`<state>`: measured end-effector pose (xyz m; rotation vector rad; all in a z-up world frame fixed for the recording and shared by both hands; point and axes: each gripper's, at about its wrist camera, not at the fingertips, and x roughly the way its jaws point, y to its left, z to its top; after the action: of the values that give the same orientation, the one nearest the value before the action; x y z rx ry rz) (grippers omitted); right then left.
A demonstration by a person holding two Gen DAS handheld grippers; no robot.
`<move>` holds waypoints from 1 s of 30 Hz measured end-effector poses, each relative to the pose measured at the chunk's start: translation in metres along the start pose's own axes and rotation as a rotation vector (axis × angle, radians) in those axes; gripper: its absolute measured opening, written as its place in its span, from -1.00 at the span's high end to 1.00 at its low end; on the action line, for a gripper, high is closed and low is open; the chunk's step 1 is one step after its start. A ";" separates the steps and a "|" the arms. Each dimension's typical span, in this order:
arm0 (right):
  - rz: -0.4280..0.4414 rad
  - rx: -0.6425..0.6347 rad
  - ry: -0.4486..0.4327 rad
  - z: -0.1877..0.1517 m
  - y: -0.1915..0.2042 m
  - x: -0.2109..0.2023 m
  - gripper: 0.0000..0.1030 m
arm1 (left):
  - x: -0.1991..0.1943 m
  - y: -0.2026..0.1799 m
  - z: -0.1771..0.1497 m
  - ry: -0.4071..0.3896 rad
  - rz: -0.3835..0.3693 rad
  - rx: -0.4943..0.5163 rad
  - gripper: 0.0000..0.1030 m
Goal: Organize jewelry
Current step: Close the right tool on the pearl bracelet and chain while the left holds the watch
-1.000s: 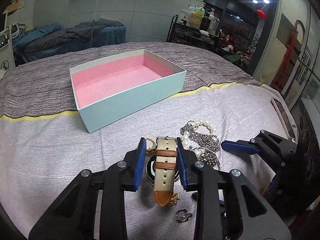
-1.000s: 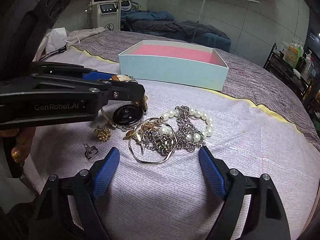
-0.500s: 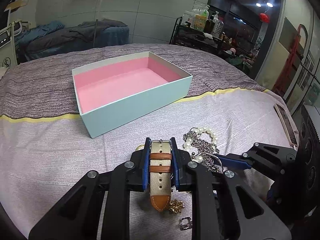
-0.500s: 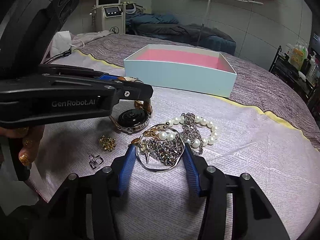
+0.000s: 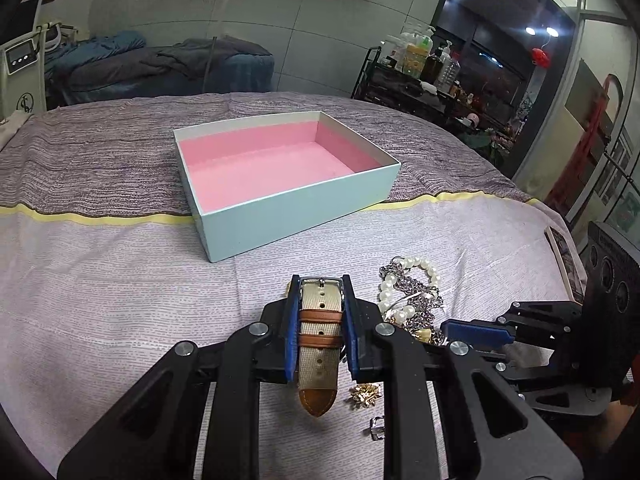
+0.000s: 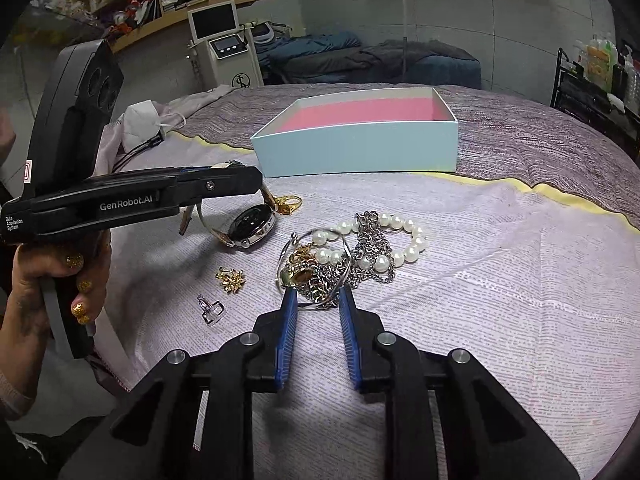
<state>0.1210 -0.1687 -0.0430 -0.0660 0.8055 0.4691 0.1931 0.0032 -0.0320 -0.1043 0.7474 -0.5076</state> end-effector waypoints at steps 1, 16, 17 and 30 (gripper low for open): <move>-0.001 -0.006 0.001 -0.001 0.000 0.001 0.62 | 0.000 0.001 -0.001 0.001 -0.001 -0.004 0.63; -0.135 -0.155 -0.032 0.012 0.028 0.009 -0.33 | 0.001 0.007 -0.004 0.003 0.001 -0.021 0.63; -0.155 -0.212 -0.013 0.012 0.034 0.015 -0.18 | 0.001 0.009 -0.005 0.004 0.000 -0.025 0.63; -0.159 -0.318 0.021 0.018 0.039 0.028 0.19 | 0.003 0.008 -0.004 0.010 -0.015 -0.015 0.63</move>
<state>0.1335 -0.1192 -0.0452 -0.4276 0.7342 0.4429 0.1951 0.0093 -0.0390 -0.1214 0.7611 -0.5167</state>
